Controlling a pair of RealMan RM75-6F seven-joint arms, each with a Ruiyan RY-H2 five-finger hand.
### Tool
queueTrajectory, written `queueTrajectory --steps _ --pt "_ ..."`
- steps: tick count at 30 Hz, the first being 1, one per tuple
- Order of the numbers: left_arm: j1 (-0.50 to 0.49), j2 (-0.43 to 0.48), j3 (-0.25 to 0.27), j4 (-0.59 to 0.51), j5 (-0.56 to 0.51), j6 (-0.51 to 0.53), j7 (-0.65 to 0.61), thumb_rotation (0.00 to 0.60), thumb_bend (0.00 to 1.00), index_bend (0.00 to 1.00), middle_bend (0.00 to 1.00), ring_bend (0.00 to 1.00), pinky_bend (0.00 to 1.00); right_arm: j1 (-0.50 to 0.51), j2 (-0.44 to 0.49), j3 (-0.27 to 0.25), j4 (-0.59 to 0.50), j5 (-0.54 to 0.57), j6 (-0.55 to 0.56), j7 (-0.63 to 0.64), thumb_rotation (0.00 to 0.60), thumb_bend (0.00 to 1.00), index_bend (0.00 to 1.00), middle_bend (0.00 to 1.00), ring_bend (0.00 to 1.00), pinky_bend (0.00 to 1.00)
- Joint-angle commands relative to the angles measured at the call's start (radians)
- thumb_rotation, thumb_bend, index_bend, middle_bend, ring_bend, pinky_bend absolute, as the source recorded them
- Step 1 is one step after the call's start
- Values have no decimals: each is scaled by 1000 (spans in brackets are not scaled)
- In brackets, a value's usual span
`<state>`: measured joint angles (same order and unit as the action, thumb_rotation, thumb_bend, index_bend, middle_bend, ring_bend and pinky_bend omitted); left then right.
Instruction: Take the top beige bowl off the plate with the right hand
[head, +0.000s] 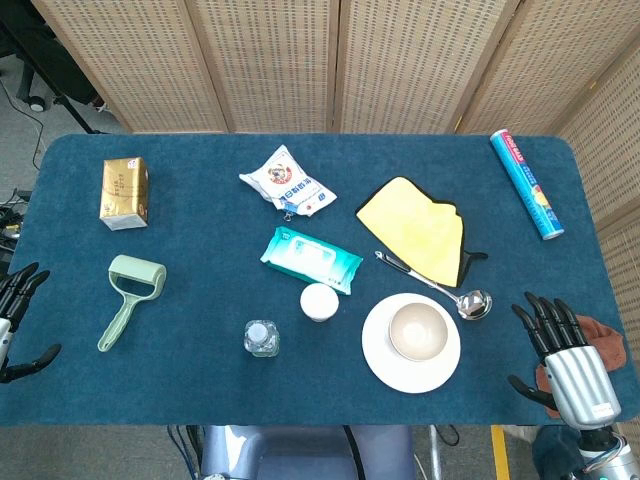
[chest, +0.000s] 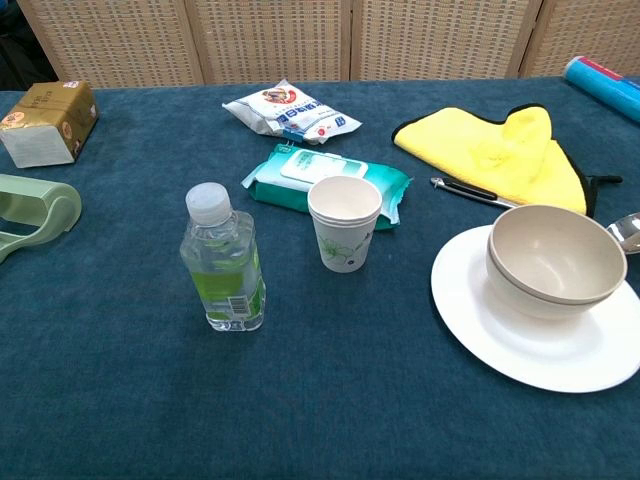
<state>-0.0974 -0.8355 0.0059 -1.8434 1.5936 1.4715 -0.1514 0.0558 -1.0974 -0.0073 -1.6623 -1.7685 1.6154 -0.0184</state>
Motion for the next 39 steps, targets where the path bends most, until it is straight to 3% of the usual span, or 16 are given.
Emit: queueTrajectory --steps 1,5,10,15,20,31,39 --pt "1 0 0 1 -1 1 -1 600 242 0 0 0 0 0 0 -1 0 0 0 1 600 0 69 0 0 0" --pt "1 1 -1 1 -2 1 -3 600 242 0 0 0 0 0 1 -2 -1 1 -2 4 600 0 81 0 0 0" --pt "1 2 -2 -1 -4 3 -6 600 242 0 0 0 0 11 5 -10 -4 2 -27 33 600 10 221 0 0 0" --pt "0 -1 -4 -1 -9 0 2 600 242 0 0 0 0 55 7 -23 9 -9 -101 92 600 247 317 0 0 0" --pt "1 0 -5 -4 -14 1 4 600 242 0 0 0 0 118 20 -31 -28 -19 -202 131 600 356 356 0 0 0" --pt "3 3 -5 0 -7 7 -12 600 241 0 0 0 0 193 -36 -38 -104 8 -357 44 600 337 398 0 0 0" --pt "4 9 -4 4 -4 8 -29 600 242 0 0 0 0 222 -148 -33 -80 73 -446 -48 600 352 398 0 0 0"
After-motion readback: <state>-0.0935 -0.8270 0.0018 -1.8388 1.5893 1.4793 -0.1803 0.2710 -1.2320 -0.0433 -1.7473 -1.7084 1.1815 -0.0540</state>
